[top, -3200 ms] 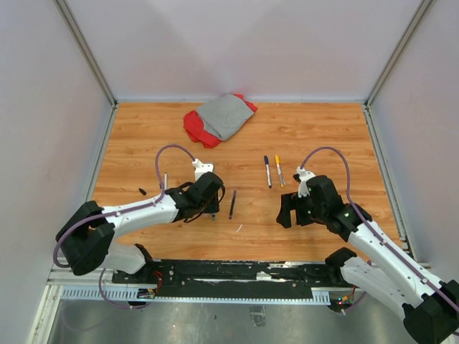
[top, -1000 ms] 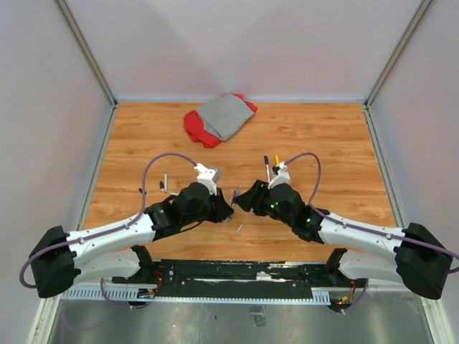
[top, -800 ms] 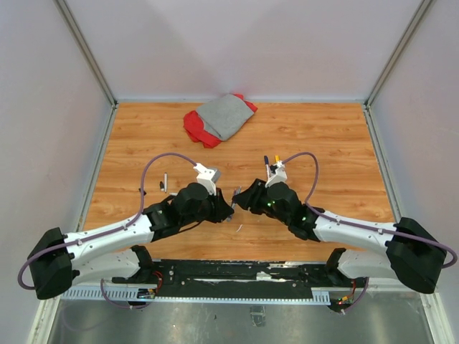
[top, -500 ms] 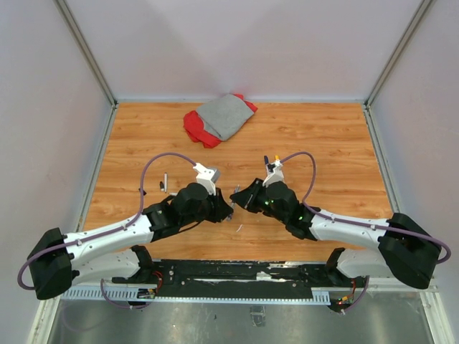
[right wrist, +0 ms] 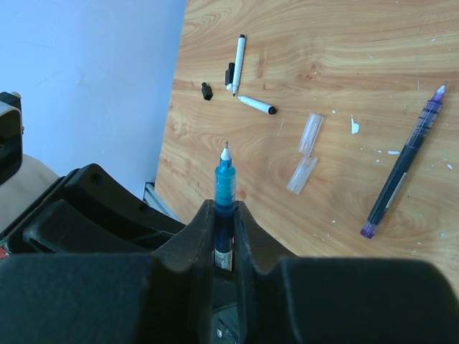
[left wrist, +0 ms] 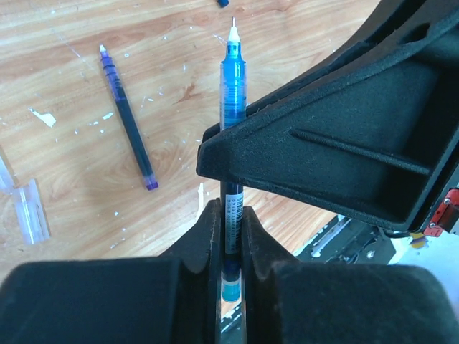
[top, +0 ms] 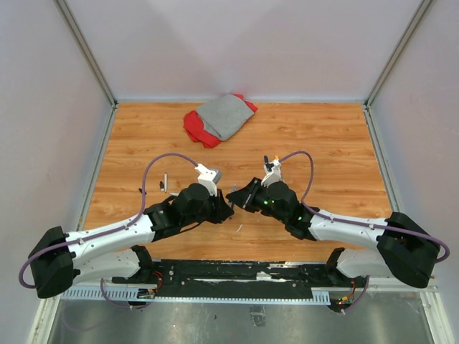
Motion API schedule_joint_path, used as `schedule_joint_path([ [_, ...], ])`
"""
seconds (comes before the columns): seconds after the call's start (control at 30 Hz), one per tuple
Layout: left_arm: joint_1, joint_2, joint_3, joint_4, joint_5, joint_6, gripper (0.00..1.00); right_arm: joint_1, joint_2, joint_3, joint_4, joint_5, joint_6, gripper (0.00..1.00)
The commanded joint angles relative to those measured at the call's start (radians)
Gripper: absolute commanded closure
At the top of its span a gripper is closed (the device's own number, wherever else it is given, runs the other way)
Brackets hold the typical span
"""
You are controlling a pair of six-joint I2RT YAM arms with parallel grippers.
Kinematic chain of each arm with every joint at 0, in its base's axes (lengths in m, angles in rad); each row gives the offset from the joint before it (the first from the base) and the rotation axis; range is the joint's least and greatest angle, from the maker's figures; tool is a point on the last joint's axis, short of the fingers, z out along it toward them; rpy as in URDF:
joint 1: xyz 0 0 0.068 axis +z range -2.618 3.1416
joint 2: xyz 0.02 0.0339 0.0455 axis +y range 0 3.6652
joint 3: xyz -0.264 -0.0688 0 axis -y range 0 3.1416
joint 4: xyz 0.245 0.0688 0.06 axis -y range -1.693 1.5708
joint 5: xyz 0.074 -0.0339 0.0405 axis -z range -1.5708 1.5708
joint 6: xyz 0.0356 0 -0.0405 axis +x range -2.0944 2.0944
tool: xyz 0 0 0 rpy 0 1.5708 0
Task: Insert the pens into the pen caps
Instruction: Pick up the pen from the center of the board.
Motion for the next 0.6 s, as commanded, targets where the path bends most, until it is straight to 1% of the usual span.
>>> schedule_joint_path([
  [0.0, -0.006, -0.004, 0.017, -0.001, -0.034, 0.001, 0.98, 0.015, -0.004, 0.007, 0.031, -0.007, -0.003, 0.96],
  [0.07, -0.006, -0.003, 0.027, -0.024, -0.051, 0.0, 0.99, 0.015, -0.015, 0.008, 0.015, -0.001, -0.03, 0.87],
  [0.13, -0.006, -0.005, 0.041, -0.055, -0.085, -0.003, 0.99, 0.016, -0.032, 0.012, -0.026, 0.007, -0.067, 0.74],
  [0.3, -0.003, -0.007, 0.07, -0.13, -0.15, 0.007, 1.0, 0.015, -0.133, 0.02, -0.18, 0.074, -0.22, 0.53],
  [0.37, 0.007, -0.011, 0.087, -0.148, -0.144, 0.026, 1.0, 0.016, -0.177, 0.039, -0.286, 0.123, -0.278, 0.46],
  [0.4, 0.019, -0.014, 0.094, -0.158, -0.13, 0.037, 1.0, 0.015, -0.197, 0.054, -0.364, 0.149, -0.305, 0.43],
  [0.43, 0.039, -0.018, 0.105, -0.167, -0.109, 0.05, 0.99, 0.015, -0.213, 0.069, -0.404, 0.177, -0.327, 0.41],
  [0.5, 0.101, -0.036, 0.125, -0.198, -0.071, 0.071, 0.99, 0.015, -0.24, 0.094, -0.505, 0.23, -0.364, 0.37],
  [0.57, 0.186, -0.069, 0.148, -0.232, -0.036, 0.1, 1.0, 0.015, -0.253, 0.117, -0.586, 0.288, -0.37, 0.35],
])
